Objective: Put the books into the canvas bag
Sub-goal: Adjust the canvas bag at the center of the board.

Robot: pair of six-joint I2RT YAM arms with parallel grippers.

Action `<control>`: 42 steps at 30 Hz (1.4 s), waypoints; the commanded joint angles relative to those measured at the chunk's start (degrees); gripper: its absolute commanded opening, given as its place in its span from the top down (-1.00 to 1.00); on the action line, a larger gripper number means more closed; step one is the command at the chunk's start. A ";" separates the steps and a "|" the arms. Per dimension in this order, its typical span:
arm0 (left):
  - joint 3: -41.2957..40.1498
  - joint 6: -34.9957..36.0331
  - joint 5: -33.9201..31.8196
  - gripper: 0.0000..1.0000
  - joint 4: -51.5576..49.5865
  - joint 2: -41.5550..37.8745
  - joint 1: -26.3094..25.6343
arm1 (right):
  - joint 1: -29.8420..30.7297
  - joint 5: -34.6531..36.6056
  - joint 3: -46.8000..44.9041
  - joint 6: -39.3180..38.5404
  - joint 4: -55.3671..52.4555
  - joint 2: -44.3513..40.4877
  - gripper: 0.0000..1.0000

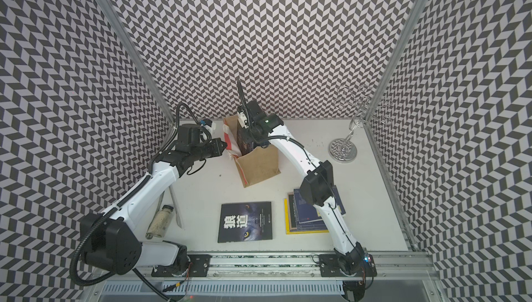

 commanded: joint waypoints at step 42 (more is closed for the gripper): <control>0.47 -0.48 4.16 0.34 1.96 -2.75 3.80 | -1.86 4.98 -2.57 -1.32 5.74 -8.20 -0.48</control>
